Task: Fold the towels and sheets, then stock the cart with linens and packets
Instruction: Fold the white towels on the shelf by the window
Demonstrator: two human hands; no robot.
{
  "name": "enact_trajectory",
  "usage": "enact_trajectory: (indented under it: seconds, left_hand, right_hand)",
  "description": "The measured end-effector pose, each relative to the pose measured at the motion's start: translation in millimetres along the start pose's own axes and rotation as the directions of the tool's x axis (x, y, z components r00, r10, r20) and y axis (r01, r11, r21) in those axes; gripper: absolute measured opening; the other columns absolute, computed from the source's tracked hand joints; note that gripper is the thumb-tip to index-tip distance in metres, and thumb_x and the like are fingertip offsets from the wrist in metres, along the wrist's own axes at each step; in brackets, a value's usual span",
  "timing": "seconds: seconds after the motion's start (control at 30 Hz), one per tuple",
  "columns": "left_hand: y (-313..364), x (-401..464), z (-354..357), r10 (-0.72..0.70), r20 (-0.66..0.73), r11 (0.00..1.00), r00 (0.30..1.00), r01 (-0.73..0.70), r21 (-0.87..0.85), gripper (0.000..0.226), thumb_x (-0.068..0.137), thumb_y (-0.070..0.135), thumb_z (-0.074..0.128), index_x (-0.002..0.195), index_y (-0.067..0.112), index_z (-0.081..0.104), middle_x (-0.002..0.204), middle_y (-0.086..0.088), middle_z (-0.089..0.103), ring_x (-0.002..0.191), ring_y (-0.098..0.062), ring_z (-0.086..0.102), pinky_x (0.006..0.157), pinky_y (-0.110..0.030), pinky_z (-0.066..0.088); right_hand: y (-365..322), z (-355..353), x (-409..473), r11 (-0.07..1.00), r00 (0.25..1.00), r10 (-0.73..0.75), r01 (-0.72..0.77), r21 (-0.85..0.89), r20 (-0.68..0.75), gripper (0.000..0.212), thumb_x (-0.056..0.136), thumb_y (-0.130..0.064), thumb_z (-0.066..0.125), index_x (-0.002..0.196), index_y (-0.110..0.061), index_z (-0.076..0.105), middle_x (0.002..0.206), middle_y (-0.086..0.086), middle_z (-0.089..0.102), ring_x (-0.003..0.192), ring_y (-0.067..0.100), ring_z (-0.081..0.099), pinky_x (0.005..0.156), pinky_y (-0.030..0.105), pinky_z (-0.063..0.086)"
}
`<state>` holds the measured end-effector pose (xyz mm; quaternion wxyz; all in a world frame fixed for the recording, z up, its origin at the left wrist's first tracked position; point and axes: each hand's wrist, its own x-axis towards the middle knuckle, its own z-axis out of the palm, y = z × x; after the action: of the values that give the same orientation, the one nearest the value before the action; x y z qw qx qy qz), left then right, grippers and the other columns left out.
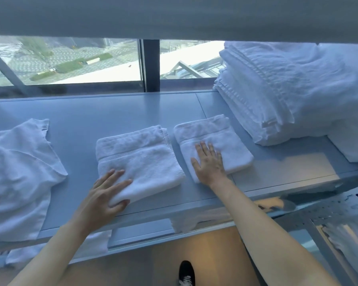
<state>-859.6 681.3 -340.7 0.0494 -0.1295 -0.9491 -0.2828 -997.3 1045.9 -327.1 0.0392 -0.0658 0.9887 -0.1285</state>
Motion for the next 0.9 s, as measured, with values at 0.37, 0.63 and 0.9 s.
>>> enact_trajectory:
  seconds: [0.37, 0.63, 0.9]
  left_hand:
    - [-33.2, -91.2, -46.6, 0.014, 0.007, 0.999, 1.0, -0.014, -0.044, 0.056, 0.09, 0.059, 0.061, 0.143, 0.042, 0.056, 0.163, 0.018, 0.032, 0.157, -0.011, 0.014, 0.121, -0.045, 0.031]
    - [-34.6, -97.1, -61.9, -0.258, -0.266, 0.965, 0.929, 0.232, -0.125, 0.029, 0.093, 0.022, 0.071, 0.122, 0.022, 0.072, 0.146, -0.001, 0.053, 0.139, -0.025, 0.045, 0.114, -0.043, 0.037]
    - [-22.7, -67.1, -59.5, -0.621, -0.117, 0.784, 0.775, 0.619, -0.056, 0.069, 0.097, 0.045, 0.062, 0.157, 0.025, 0.034, 0.132, -0.017, 0.053, 0.123, -0.036, 0.05, 0.099, -0.045, 0.042]
  right_hand:
    - [-90.9, 26.1, -60.0, 1.0, 0.999, -0.028, 0.027, -0.004, -0.017, 0.065, 0.105, -0.044, 0.04, 0.164, -0.023, 0.02, 0.172, -0.001, 0.011, 0.159, 0.023, 0.004, 0.127, 0.05, 0.008]
    - [-184.2, 26.4, -92.0, 0.959, 0.996, -0.088, 0.079, 0.271, 0.02, 0.06, 0.103, -0.042, 0.052, 0.15, -0.005, 0.043, 0.143, 0.015, 0.052, 0.136, 0.033, 0.043, 0.112, 0.039, 0.036]
    - [-224.3, 44.3, -68.0, 0.966, 0.979, 0.091, -0.131, 0.224, 0.181, 0.098, 0.095, -0.06, 0.059, 0.162, -0.01, 0.008, 0.153, 0.019, 0.028, 0.138, 0.038, 0.04, 0.111, 0.042, 0.037]
